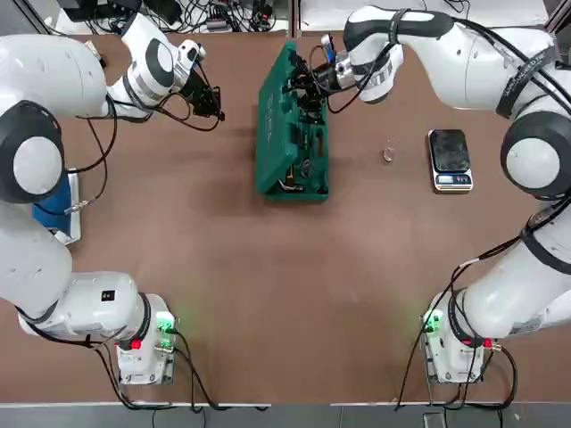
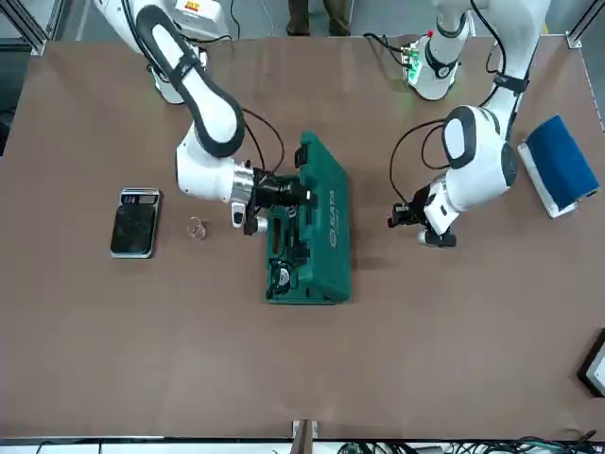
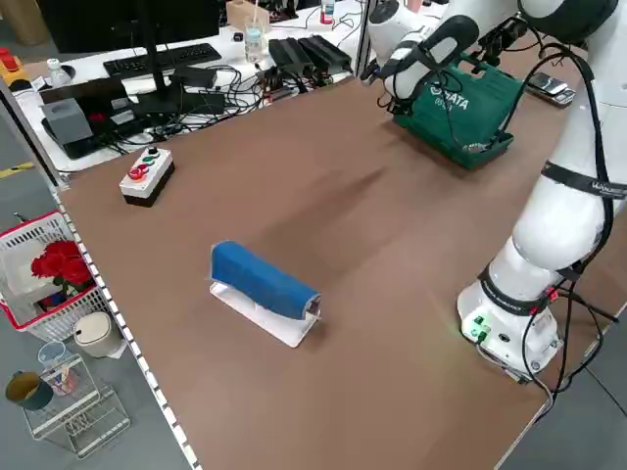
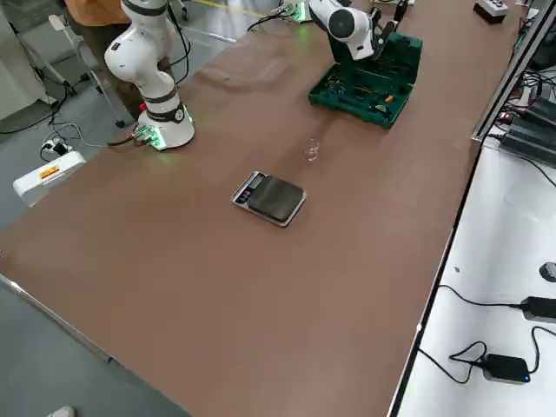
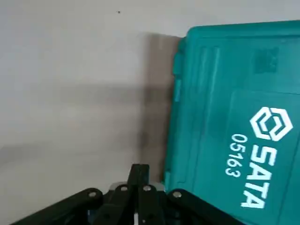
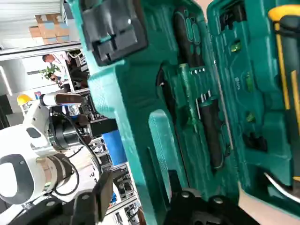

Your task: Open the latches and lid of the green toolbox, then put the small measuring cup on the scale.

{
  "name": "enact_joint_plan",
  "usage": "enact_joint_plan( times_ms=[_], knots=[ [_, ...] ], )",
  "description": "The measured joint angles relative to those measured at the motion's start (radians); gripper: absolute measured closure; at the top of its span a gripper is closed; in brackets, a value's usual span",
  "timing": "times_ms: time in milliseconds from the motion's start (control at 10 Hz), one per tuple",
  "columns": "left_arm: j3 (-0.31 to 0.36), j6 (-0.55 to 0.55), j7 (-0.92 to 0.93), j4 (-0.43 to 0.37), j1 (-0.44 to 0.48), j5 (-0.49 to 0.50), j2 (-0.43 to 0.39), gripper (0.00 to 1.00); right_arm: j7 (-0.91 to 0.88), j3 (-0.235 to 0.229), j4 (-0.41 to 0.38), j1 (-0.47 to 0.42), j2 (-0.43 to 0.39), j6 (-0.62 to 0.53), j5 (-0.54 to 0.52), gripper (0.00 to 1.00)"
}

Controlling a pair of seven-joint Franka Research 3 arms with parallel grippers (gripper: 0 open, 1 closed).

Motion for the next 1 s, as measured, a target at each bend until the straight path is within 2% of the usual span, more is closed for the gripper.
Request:
enact_joint_plan(
  times_ms=[300, 600, 1000],
  knots=[
    [-0.003, 0.001, 0.007, -0.002, -0.002, -0.051, 0.006, 0.99, 0.049, 0.050, 0.015, 0.004, -0.001, 0.056, 0.000, 0.43],
    [-0.003, 0.005, 0.058, -0.021, 0.002, -0.057, 0.012, 0.99, 0.087, 0.105, 0.030, 0.019, -0.002, 0.149, 0.000, 0.40],
    [-0.003, 0.017, 0.110, -0.052, 0.008, -0.076, 0.010, 0.99, 0.126, 0.116, 0.075, 0.097, -0.003, 0.236, 0.002, 0.38]
  ],
)
